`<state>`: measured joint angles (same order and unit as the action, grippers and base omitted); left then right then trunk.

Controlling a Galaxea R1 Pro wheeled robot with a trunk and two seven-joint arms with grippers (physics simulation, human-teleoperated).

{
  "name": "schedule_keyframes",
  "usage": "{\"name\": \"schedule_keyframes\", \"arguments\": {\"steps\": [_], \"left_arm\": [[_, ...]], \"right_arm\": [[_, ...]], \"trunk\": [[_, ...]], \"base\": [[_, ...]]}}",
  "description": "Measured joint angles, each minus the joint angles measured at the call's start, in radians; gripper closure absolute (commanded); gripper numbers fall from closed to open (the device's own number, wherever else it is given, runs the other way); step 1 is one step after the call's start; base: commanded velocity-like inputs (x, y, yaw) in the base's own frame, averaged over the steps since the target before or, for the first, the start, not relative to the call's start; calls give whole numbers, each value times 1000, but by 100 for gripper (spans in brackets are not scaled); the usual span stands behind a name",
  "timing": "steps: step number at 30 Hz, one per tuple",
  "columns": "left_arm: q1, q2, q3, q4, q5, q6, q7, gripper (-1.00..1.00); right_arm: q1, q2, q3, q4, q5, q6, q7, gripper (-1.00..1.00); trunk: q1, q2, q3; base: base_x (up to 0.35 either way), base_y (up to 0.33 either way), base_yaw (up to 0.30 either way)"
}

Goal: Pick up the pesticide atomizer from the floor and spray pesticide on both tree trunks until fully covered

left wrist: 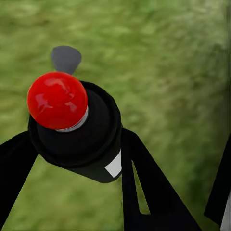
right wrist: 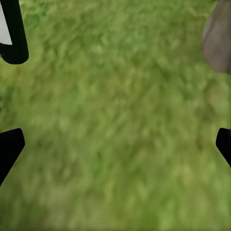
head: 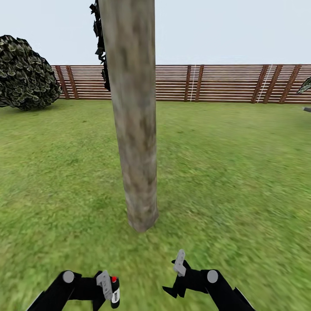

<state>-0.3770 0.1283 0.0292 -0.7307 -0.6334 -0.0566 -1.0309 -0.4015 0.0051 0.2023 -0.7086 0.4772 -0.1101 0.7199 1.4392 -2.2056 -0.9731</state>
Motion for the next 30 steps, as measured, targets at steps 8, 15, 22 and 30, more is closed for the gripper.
{"name": "schedule_keyframes", "arguments": {"steps": [8,15,22,30], "left_arm": [[0,-32,-32,-1,-3,0,-2,100],[0,-61,-82,-1,-6,0,-3,100],[-21,-90,-132,-1,-5,0,-3,100],[-23,-101,-140,-1,-6,1,-3,100]], "right_arm": [[-6,59,58,-2,63,2,44,100],[-28,71,65,-1,69,2,98,100],[-30,89,67,-3,69,1,103,100],[-31,100,67,-3,69,1,104,100]], "trunk": [[0,0,0],[0,0,0],[0,0,0],[0,0,0]], "base": [[0,0,0],[0,0,0],[0,0,0],[0,0,0]]}}
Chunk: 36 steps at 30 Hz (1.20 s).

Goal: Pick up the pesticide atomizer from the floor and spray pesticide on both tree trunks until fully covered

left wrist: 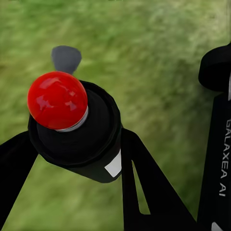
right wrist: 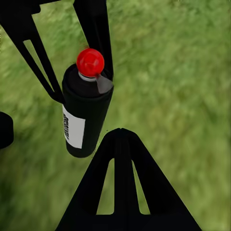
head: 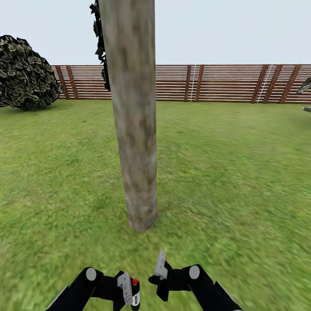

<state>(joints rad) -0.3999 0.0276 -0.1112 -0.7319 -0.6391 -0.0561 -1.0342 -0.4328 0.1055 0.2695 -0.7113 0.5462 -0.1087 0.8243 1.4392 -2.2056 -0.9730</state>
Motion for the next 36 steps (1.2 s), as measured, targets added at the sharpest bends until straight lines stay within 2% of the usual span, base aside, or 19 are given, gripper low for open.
{"name": "schedule_keyframes", "arguments": {"steps": [9,16,22,36], "left_arm": [[0,1,0,5,1,-2,-3,100],[0,4,-1,14,2,-8,-7,100],[0,6,-1,17,1,-13,-47,100],[0,1,1,15,9,-16,-76,100]], "right_arm": [[-8,19,1,-1,0,-1,72,100],[-8,20,0,-1,2,-1,75,100],[-9,20,0,1,3,-1,76,100],[-9,15,-2,2,6,-1,74,100]], "trunk": [[0,0,0],[0,0,0],[0,0,0],[0,0,0]], "base": [[0,0,0],[0,0,0],[0,0,0],[0,0,0]]}}
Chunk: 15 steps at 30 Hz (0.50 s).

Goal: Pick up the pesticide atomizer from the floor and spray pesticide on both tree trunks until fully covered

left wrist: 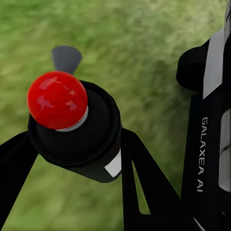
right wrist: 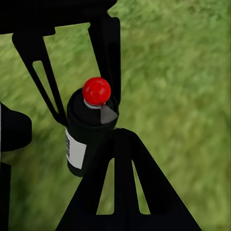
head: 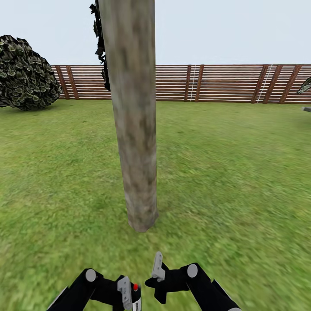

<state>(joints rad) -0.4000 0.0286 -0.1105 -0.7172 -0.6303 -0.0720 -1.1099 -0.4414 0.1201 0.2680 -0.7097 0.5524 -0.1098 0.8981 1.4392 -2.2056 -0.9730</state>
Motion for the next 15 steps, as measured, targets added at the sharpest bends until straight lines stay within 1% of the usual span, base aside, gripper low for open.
{"name": "schedule_keyframes", "arguments": {"steps": [9,15], "left_arm": [[0,-24,-1,-1,1,0,-1,100],[0,-34,-4,-2,2,0,0,100]], "right_arm": [[0,-3,-1,0,0,0,-2,100],[0,-4,-1,1,0,0,-3,100]], "trunk": [[0,0,0],[0,0,0]], "base": [[0,0,0],[0,0,0]]}}
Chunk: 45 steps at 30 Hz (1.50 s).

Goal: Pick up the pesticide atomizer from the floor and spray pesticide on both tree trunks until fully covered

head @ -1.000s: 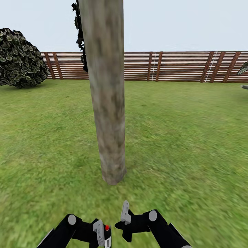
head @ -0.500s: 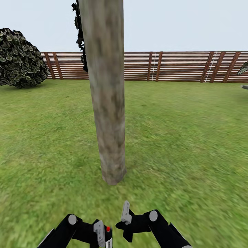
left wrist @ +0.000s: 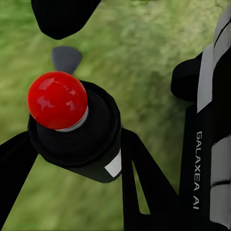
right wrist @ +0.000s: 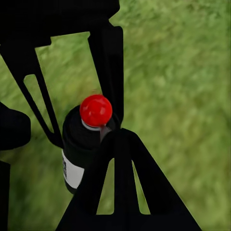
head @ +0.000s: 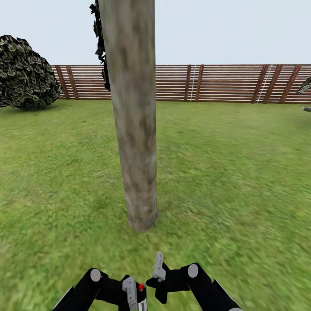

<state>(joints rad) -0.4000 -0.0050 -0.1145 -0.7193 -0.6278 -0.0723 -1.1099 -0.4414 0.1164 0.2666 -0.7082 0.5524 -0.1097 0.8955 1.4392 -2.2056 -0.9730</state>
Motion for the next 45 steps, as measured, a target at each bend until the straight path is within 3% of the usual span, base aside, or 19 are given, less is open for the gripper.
{"name": "schedule_keyframes", "arguments": {"steps": [19,32,39,43,45], "left_arm": [[0,-16,0,-2,0,1,0,100],[1,5,2,6,-11,-1,0,100],[3,62,4,6,-16,-3,0,100],[4,121,4,6,-16,-4,0,100],[11,191,9,6,-18,-4,1,100]], "right_arm": [[0,0,0,0,0,0,0,100],[0,0,0,0,0,0,0,100],[0,0,0,0,0,0,0,100],[0,0,0,0,0,0,0,100],[0,0,1,1,0,0,0,100]], "trunk": [[0,0,0],[0,0,0],[0,0,0],[0,0,0],[0,0,0]], "base": [[0,0,0],[0,0,0],[0,0,0],[0,0,0],[0,0,0]]}}
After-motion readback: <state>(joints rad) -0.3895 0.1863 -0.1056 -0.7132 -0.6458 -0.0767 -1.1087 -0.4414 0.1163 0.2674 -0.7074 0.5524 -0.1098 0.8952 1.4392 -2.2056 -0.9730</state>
